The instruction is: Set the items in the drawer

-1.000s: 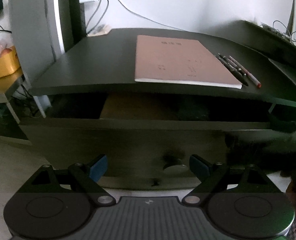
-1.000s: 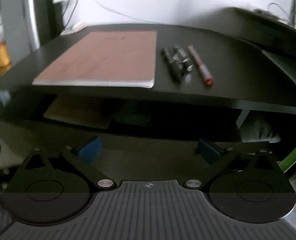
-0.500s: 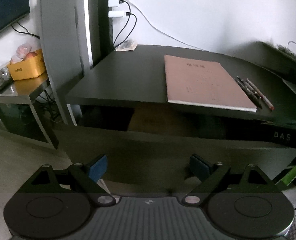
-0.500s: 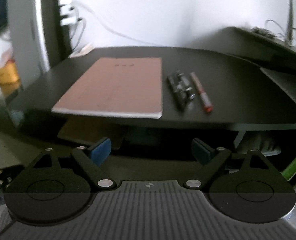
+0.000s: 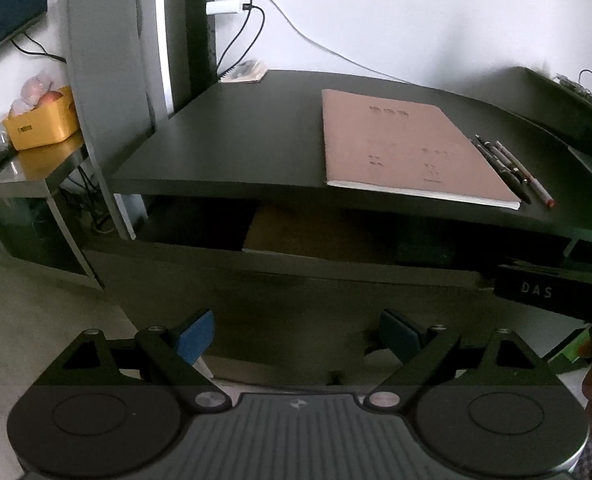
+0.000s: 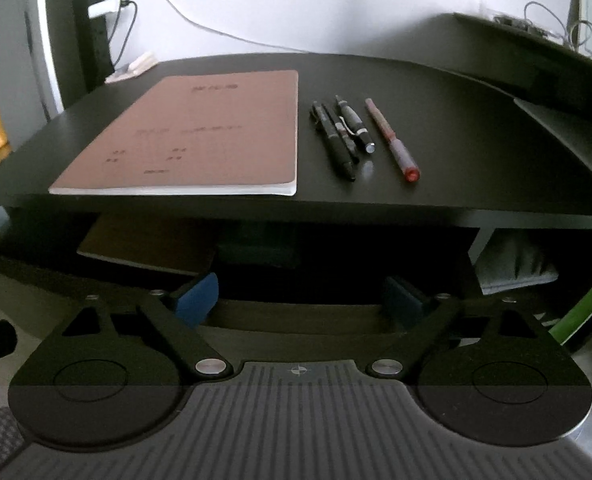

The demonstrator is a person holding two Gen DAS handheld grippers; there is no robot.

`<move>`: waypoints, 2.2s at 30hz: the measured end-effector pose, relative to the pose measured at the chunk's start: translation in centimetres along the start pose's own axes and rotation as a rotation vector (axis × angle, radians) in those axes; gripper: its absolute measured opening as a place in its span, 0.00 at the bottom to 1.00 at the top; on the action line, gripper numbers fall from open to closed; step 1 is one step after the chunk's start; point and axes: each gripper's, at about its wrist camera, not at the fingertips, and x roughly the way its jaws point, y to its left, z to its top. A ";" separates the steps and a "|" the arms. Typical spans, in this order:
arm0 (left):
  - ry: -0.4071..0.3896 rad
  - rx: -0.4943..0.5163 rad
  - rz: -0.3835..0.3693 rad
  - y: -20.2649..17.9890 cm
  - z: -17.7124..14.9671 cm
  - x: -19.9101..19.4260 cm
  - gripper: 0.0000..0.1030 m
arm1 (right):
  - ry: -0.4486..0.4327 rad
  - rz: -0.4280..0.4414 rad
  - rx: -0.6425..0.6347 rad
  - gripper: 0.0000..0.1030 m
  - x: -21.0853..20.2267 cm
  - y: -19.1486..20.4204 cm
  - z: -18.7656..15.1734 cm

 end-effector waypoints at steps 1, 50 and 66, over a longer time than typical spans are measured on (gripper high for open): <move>0.001 0.001 -0.002 -0.1 0.0 0.0 0.87 | 0.001 0.000 -0.002 0.92 0.0 0.0 0.0; -0.005 -0.016 0.005 0.9 -0.7 -1.8 0.88 | 0.052 0.041 0.068 0.69 0.0 -2.2 0.8; -0.042 0.003 -0.009 0.0 -0.9 -3.9 0.88 | 0.093 0.036 0.009 0.71 -0.6 -1.4 -1.5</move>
